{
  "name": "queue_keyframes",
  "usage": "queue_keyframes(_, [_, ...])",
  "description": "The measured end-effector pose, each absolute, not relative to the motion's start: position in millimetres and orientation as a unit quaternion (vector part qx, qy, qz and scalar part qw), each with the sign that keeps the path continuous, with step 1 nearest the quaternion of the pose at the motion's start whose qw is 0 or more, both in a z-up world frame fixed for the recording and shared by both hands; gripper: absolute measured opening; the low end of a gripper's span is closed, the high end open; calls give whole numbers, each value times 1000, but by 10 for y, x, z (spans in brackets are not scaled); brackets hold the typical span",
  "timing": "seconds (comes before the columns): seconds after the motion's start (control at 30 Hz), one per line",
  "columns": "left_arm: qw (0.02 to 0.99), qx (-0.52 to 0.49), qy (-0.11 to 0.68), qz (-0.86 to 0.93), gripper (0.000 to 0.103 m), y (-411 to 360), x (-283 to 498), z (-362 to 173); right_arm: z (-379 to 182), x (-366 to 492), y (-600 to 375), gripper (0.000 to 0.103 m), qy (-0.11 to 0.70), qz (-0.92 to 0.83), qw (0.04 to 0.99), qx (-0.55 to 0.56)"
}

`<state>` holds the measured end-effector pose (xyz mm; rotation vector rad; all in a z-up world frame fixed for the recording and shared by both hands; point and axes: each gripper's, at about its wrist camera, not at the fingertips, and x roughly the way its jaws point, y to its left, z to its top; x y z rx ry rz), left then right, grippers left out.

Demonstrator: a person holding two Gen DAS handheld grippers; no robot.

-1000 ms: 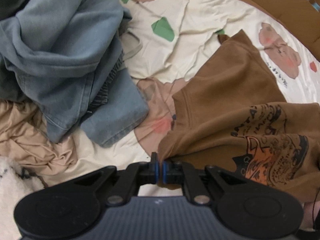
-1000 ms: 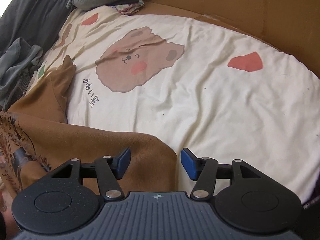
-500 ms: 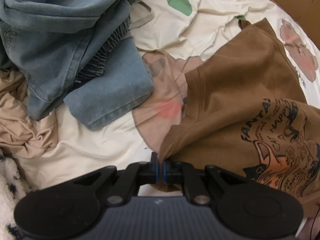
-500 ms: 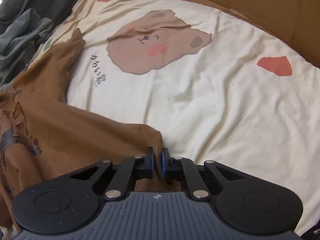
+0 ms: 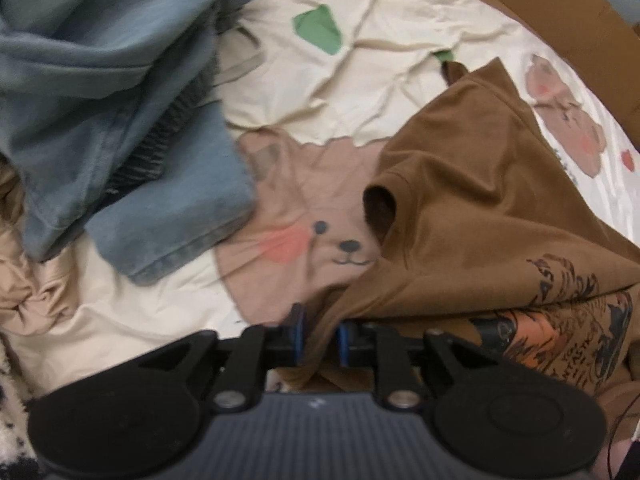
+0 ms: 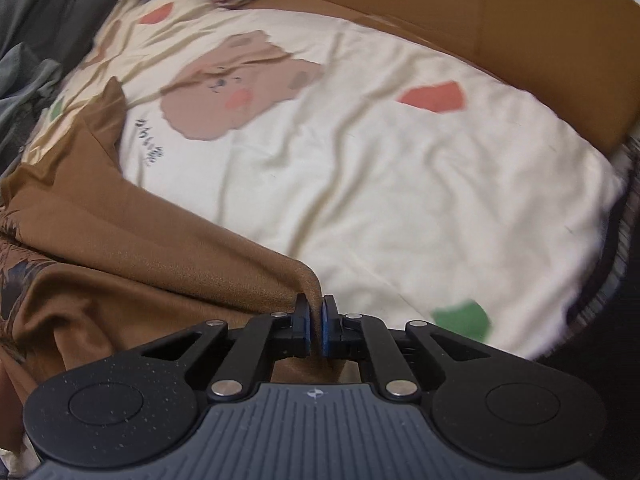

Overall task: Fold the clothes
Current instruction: 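Open the left tool and release the brown shirt edge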

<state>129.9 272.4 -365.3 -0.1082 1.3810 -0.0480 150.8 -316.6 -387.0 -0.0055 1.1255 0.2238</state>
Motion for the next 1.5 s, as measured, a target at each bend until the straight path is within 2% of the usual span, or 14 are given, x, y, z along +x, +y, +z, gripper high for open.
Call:
queue_keyframes(0.07, [771, -46, 635, -28, 35, 2648, 1294, -3654, -3832, 1427, -3243, 3, 535, 90, 840, -4])
queue_keyframes(0.17, [773, -45, 632, -42, 43, 2571, 1277, -3638, -3762, 1313, -3367, 3, 540, 63, 839, -7])
queue_keyframes(0.47, [771, -46, 630, -86, 44, 2409, 1223, -3634, -3610, 887, -3783, 3, 563, -15, 826, 5])
queue_keyframes(0.63, [787, -68, 599, -130, 44, 2237, 1158, -3429, -3541, 597, -3949, 3, 576, -54, 815, 5])
queue_keyframes(0.7, [796, -79, 582, -147, 48, 2176, 1150, -3322, -3518, 470, -4014, 3, 581, -71, 811, 7])
queue_keyframes(0.77, [805, -80, 567, -156, 58, 2112, 1149, -3227, -3512, 341, -4064, 3, 587, -86, 805, 7])
queue_keyframes(1.07, [797, -50, 586, -137, 58, 2126, 1162, -3425, -3544, -225, -4350, 3, 620, -142, 771, 21])
queue_keyframes(1.5, [778, -101, 600, -155, 57, 1926, 1260, -3808, -3899, -1083, -4496, 5, 676, -215, 700, 84])
